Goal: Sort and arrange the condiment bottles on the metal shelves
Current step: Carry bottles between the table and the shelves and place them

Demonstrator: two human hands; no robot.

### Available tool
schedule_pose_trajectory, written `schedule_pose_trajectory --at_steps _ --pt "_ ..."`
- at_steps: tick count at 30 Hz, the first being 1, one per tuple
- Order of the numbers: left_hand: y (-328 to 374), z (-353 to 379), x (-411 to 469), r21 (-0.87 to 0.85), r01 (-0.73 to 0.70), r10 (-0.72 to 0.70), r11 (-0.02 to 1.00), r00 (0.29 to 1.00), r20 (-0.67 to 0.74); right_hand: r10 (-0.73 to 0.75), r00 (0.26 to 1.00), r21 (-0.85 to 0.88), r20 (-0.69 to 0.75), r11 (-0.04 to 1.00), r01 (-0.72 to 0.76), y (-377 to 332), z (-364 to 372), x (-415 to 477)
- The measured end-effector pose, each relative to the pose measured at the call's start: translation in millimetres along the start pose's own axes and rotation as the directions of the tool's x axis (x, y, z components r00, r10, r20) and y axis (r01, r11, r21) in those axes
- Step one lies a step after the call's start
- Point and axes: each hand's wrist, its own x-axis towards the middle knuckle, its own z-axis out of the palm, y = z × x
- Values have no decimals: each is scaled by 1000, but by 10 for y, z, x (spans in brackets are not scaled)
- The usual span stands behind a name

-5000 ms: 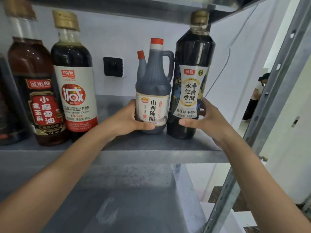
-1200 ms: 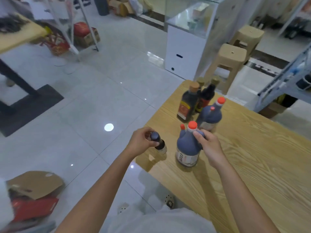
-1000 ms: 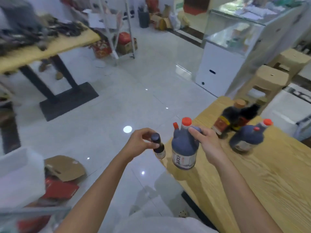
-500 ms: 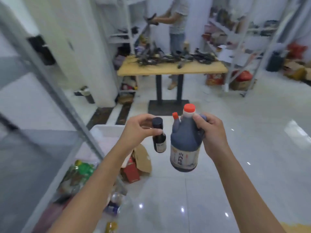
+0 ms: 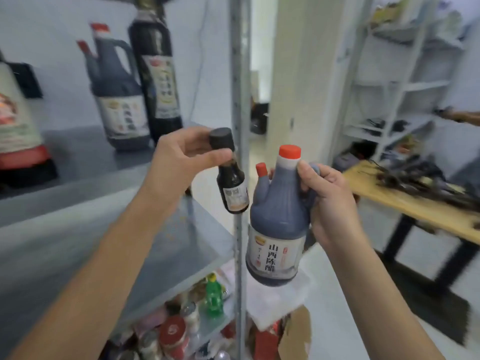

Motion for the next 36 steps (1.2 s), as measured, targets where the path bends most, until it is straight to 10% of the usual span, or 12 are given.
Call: schedule_pose_trajectory --at_steps 16,36 --pt "219 -738 753 400 176 109 900 796 -596 20 923 306 385 940 -148 -299 1608 1879" --pt "-435 -950 646 493 366 61 790 752 -656 -146 840 -35 523 981 192 738 1737 1954"
